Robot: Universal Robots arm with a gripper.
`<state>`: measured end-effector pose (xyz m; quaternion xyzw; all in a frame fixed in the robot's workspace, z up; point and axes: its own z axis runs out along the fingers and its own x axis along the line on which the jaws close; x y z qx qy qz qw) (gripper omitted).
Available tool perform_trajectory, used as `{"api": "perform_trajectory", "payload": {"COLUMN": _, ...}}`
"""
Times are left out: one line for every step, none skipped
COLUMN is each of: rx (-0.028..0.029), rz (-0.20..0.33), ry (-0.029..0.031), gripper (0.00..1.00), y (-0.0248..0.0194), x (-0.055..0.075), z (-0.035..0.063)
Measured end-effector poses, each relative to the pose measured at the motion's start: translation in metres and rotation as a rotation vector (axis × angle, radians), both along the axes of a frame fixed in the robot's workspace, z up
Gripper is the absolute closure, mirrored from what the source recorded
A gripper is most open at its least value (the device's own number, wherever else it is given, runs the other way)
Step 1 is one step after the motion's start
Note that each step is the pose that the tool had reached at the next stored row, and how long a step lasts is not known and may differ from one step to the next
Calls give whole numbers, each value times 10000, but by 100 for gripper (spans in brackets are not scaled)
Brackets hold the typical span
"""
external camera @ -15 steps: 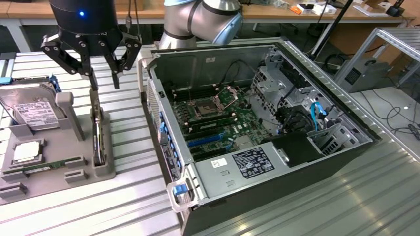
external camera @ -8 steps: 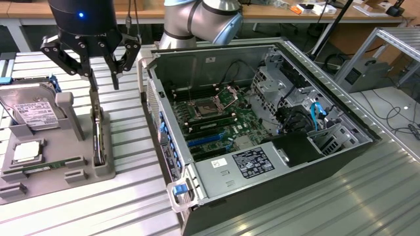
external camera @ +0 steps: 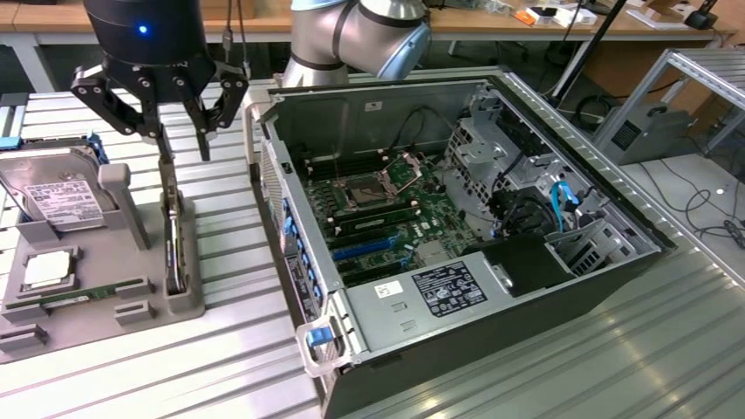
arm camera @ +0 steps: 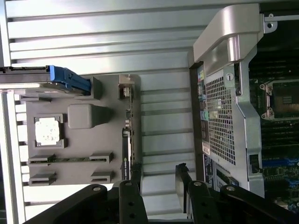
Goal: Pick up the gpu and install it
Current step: 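Pick up the gpu and move the gpu toward the slot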
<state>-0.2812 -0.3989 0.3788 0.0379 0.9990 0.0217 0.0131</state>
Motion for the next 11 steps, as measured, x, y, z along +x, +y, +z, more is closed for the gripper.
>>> {"api": "perform_trajectory", "payload": {"rx": 0, "rz": 0, "ry": 0, "gripper": 58, "y": 0, "x": -1, "z": -3}}
{"api": "perform_trajectory", "payload": {"rx": 0, "rz": 0, "ry": 0, "gripper": 58, "y": 0, "x": -1, "z": -5}}
{"api": "perform_trajectory", "payload": {"rx": 0, "rz": 0, "ry": 0, "gripper": 58, "y": 0, "x": -2, "z": -8}}
{"api": "perform_trajectory", "payload": {"rx": 0, "rz": 1, "ry": 0, "gripper": 58, "y": 0, "x": -3, "z": -10}}
{"api": "perform_trajectory", "payload": {"rx": 0, "rz": 1, "ry": 0, "gripper": 58, "y": 0, "x": -3, "z": -12}}
{"api": "perform_trajectory", "payload": {"rx": 0, "rz": 0, "ry": 0, "gripper": 58, "y": 0, "x": -4, "z": -13}}
{"api": "perform_trajectory", "payload": {"rx": 0, "rz": 0, "ry": 0, "gripper": 58, "y": 0, "x": -4, "z": -15}}
{"api": "perform_trajectory", "payload": {"rx": 0, "rz": 1, "ry": 0, "gripper": 58, "y": 0, "x": -5, "z": -17}}
{"api": "perform_trajectory", "payload": {"rx": -1, "rz": 0, "ry": 1, "gripper": 58, "y": 0, "x": -6, "z": -19}}
{"api": "perform_trajectory", "payload": {"rx": 0, "rz": 0, "ry": 0, "gripper": 58, "y": 0, "x": -7, "z": -23}}
{"api": "perform_trajectory", "payload": {"rx": 0, "rz": 0, "ry": 0, "gripper": 58, "y": 0, "x": -8, "z": -24}}
